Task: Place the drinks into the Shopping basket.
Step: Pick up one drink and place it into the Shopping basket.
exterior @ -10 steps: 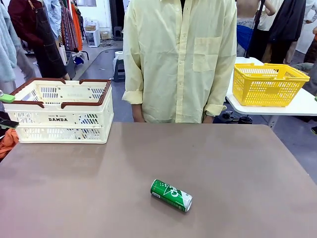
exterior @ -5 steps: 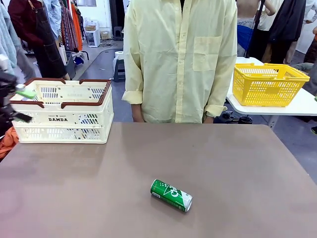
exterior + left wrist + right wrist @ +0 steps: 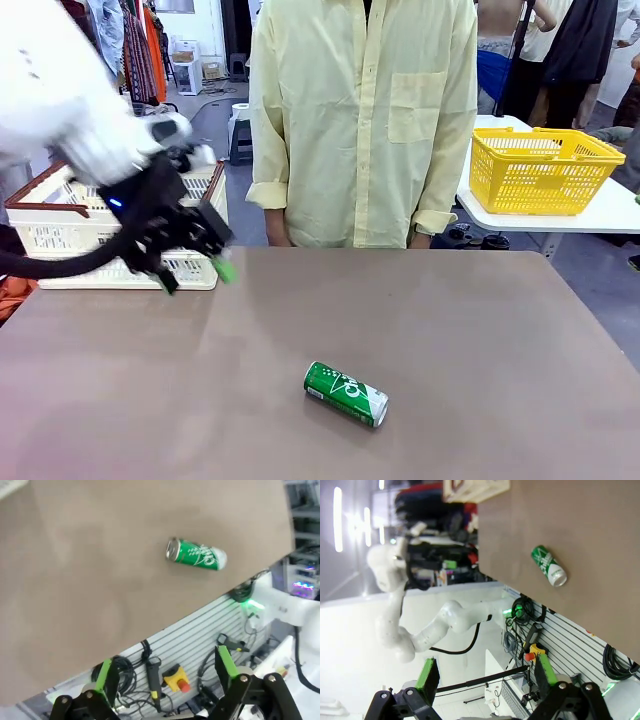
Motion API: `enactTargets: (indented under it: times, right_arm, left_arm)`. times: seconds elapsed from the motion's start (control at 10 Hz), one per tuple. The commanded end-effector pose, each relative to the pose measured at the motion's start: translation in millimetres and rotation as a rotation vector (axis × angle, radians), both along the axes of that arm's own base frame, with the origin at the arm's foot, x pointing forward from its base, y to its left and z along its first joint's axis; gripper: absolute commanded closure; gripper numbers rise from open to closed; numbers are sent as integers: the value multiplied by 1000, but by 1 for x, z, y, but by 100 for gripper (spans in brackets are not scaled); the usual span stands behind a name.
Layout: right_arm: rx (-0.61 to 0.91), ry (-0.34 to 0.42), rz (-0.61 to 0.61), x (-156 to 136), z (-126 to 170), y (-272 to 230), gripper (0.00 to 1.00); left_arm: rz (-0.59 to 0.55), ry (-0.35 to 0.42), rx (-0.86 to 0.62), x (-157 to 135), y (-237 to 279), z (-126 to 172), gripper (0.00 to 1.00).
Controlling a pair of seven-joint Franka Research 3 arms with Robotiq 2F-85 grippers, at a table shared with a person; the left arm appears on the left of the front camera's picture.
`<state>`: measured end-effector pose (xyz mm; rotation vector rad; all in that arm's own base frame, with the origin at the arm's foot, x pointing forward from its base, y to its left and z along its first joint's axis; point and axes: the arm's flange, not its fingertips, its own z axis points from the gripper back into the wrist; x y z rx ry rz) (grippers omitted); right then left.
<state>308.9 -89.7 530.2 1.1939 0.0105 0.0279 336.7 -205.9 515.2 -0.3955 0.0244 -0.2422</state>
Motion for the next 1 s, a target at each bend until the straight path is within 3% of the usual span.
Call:
enactTargets:
  times: [0.0, 0.2, 0.3, 0.9]
  right_arm:
    - [-12, -16, 17, -2, 0, -2, 0]
    - [-12, -16, 17, -2, 0, -2, 0]
    - [-12, -16, 17, -2, 0, -2, 0]
    - [-12, -16, 17, -2, 0, -2, 0]
  left_arm:
    - [53, -19, 73, 13, -35, -30, 0]
    - [-8, -94, 65, 7, -74, -55, 0]
    - [-52, -81, 90, 2, -83, -67, 0]
    - [-53, -62, 64, 2, -87, -64, 0]
